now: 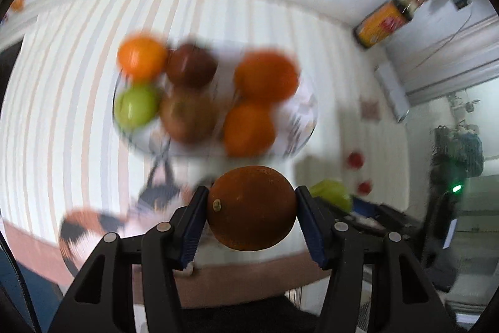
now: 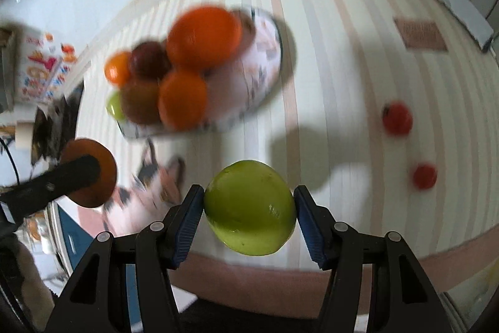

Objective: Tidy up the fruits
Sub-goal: 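Carry the dark tangerine onto the plate with the left tool while the right tool places the green apple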

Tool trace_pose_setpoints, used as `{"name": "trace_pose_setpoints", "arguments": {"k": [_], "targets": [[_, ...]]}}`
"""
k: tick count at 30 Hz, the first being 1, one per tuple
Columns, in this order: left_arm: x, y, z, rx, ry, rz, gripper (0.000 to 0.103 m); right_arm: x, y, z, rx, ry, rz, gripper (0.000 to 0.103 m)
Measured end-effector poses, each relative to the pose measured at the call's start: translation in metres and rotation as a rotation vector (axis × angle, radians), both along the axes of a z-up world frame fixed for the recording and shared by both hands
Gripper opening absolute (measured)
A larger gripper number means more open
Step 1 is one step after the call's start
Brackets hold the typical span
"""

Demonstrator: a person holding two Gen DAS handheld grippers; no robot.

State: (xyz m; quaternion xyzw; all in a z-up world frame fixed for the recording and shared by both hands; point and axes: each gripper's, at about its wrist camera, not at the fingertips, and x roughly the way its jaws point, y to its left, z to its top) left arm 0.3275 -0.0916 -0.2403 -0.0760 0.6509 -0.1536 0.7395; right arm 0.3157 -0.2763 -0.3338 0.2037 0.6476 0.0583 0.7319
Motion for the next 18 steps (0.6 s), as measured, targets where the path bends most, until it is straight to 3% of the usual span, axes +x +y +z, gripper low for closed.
{"name": "trace_pose_setpoints", "arguments": {"k": [5,13,18], "targets": [[0.056,-0.017,0.015,0.041,-0.047,-0.040,0.054,0.042,-0.011,0.008,0.004,-0.043,-0.038,0.062],[0.111,-0.026,-0.026,0.090,0.080,-0.051,0.054,0.091,0.000,-0.013,-0.020,-0.016,-0.034,0.062],[0.119,-0.026,-0.048,0.108,0.144,-0.053,0.054,0.100,0.004,-0.029,-0.027,0.011,-0.031,0.062]]}}
